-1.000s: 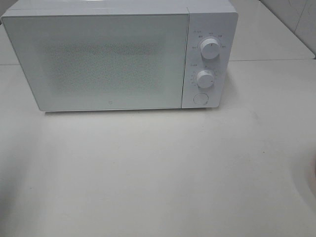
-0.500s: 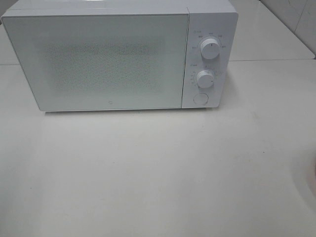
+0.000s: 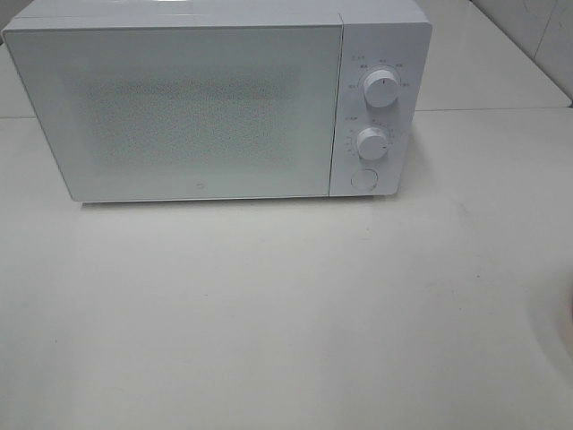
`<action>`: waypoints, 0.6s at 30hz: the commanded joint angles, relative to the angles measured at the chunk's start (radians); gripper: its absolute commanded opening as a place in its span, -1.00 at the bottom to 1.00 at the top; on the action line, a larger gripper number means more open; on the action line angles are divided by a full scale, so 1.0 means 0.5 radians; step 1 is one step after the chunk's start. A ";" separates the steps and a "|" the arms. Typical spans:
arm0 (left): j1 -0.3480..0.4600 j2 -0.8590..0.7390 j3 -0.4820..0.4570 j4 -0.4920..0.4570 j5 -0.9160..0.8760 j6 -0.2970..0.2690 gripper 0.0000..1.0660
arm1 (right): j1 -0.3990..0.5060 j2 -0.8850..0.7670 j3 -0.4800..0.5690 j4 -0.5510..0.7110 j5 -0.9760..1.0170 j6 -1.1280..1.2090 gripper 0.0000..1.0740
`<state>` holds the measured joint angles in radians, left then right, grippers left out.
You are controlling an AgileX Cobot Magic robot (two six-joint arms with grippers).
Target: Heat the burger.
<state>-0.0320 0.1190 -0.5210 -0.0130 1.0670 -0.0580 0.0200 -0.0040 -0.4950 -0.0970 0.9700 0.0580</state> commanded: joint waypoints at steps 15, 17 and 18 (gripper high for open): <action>0.006 -0.294 0.008 -0.006 0.004 -0.006 0.84 | -0.014 -0.052 0.004 0.004 -0.018 -0.018 0.40; 0.006 -0.294 0.008 -0.006 0.004 -0.006 0.84 | -0.014 -0.052 0.004 0.004 -0.018 -0.018 0.40; 0.006 -0.294 0.008 -0.006 0.004 -0.006 0.84 | -0.014 -0.052 0.004 0.004 -0.018 -0.018 0.40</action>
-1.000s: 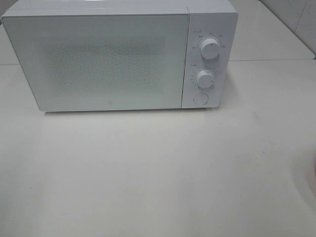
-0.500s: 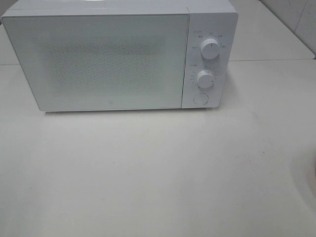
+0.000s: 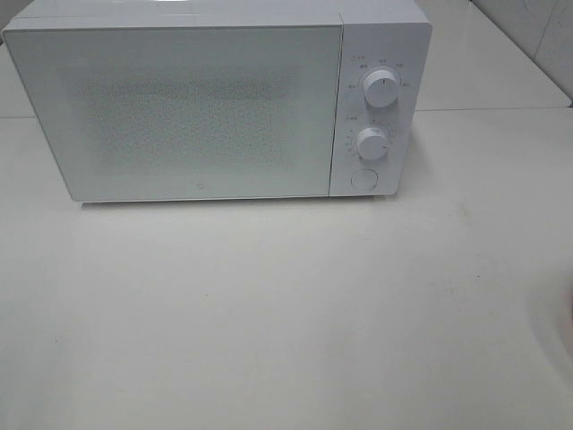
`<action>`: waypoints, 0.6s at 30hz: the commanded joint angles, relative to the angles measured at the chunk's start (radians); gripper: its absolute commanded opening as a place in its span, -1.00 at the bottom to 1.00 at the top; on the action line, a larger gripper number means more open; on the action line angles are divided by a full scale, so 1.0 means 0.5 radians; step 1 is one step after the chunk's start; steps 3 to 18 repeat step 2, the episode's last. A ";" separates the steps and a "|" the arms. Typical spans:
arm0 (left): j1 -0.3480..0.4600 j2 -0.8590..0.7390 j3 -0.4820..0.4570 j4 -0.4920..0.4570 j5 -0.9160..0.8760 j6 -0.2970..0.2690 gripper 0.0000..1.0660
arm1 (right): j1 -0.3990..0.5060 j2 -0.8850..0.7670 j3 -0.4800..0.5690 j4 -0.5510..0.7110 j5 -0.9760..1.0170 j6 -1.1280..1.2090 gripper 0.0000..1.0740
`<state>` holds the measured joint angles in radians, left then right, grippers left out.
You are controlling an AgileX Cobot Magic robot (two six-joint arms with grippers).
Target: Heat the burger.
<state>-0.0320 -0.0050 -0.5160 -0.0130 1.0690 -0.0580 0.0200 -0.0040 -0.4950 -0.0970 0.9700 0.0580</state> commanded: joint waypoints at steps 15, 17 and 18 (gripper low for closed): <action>0.006 -0.046 -0.002 -0.006 0.000 -0.006 0.84 | -0.014 -0.052 0.004 0.004 -0.018 -0.018 0.40; 0.006 -0.046 -0.002 -0.006 0.000 -0.006 0.84 | -0.014 -0.052 0.004 0.004 -0.018 -0.018 0.40; 0.006 -0.046 -0.002 -0.006 0.000 -0.006 0.84 | -0.014 -0.052 0.004 0.004 -0.018 -0.018 0.40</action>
